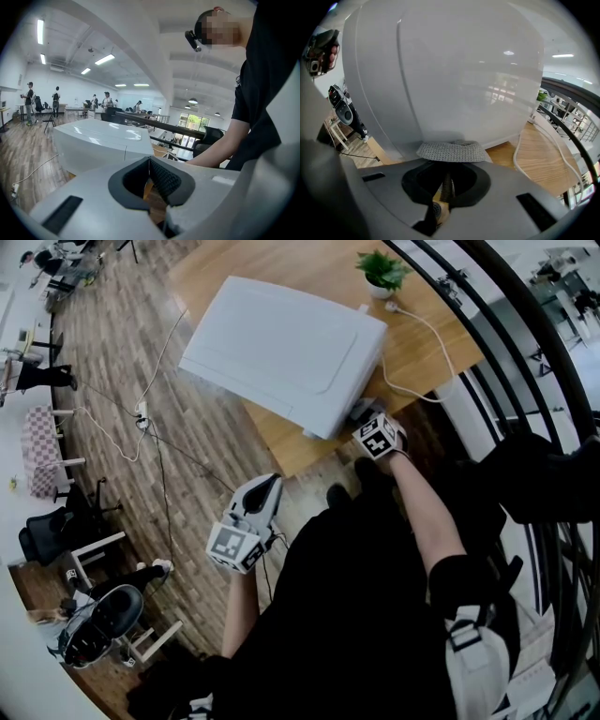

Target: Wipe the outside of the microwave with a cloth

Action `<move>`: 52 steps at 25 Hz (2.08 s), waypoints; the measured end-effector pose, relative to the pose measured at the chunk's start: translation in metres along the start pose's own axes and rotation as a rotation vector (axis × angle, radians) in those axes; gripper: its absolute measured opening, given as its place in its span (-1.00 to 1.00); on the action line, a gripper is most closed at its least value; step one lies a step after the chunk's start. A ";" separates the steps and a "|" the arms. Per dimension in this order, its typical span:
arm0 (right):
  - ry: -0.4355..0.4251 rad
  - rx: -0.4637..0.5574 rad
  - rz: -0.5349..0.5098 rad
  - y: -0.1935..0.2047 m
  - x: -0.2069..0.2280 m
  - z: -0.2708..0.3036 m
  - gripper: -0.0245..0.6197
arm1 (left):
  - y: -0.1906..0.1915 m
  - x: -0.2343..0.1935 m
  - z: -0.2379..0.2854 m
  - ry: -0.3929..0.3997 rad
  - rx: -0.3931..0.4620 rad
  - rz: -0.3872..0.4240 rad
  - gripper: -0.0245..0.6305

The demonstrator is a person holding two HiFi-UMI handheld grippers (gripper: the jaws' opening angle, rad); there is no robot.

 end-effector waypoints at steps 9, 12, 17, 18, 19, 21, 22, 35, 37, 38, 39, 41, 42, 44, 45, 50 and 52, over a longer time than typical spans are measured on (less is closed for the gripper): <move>-0.010 -0.010 -0.005 0.001 -0.022 -0.002 -0.87 | 0.003 -0.002 -0.011 0.011 0.001 0.006 -0.92; -0.014 -0.014 -0.011 0.001 -0.029 -0.002 -0.87 | 0.005 -0.004 -0.016 0.011 0.002 0.004 -0.92; -0.018 -0.024 -0.019 0.003 -0.039 -0.002 -0.87 | 0.006 -0.005 -0.026 0.011 0.002 0.007 -0.92; -0.019 -0.027 -0.017 0.003 -0.041 -0.003 -0.87 | 0.006 -0.006 -0.027 0.012 0.005 0.007 -0.92; -0.019 -0.029 -0.016 0.003 -0.042 -0.003 -0.87 | 0.007 -0.007 -0.028 0.013 0.005 0.009 -0.92; -0.019 -0.025 -0.014 0.002 -0.046 -0.004 -0.87 | 0.009 -0.007 -0.029 0.017 0.006 0.009 -0.92; -0.020 -0.021 -0.014 0.001 -0.048 -0.005 -0.87 | 0.009 -0.006 -0.030 0.019 0.008 0.005 -0.92; -0.022 -0.029 -0.029 -0.001 -0.074 -0.013 -0.87 | 0.013 -0.006 -0.044 0.050 0.015 0.001 -0.92; -0.022 -0.027 -0.032 0.000 -0.079 -0.014 -0.87 | 0.015 -0.006 -0.048 0.046 0.016 0.002 -0.92; -0.022 -0.027 -0.033 0.001 -0.082 -0.014 -0.87 | 0.017 -0.007 -0.050 0.046 0.016 0.005 -0.92; -0.022 -0.026 -0.034 0.002 -0.084 -0.014 -0.87 | 0.019 -0.007 -0.052 0.049 0.019 0.008 -0.92; -0.022 -0.026 -0.037 0.003 -0.090 -0.015 -0.87 | 0.024 -0.008 -0.057 0.053 0.020 0.010 -0.92; -0.022 -0.026 -0.039 0.003 -0.092 -0.015 -0.87 | 0.025 -0.008 -0.059 0.050 0.015 0.013 -0.92; -0.020 -0.023 -0.045 0.002 -0.098 -0.018 -0.87 | 0.027 -0.007 -0.064 0.051 0.010 0.021 -0.92; -0.017 -0.021 -0.048 0.003 -0.100 -0.020 -0.87 | 0.029 -0.006 -0.067 0.055 0.012 0.024 -0.92; -0.014 -0.012 -0.048 0.009 -0.117 -0.028 -0.87 | 0.037 -0.003 -0.076 0.065 0.034 0.020 -0.92; -0.004 -0.006 -0.051 0.010 -0.120 -0.032 -0.87 | 0.039 -0.002 -0.079 0.074 0.050 0.022 -0.92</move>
Point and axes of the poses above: the fingertips, and each gripper's own axes: z forward along the fingers, x to its right, y out of its underside, the point moved 3 cm from there along -z, backward along the fingers, and after that the axes turned 7 degrees about -z, right-handed, at the moved point
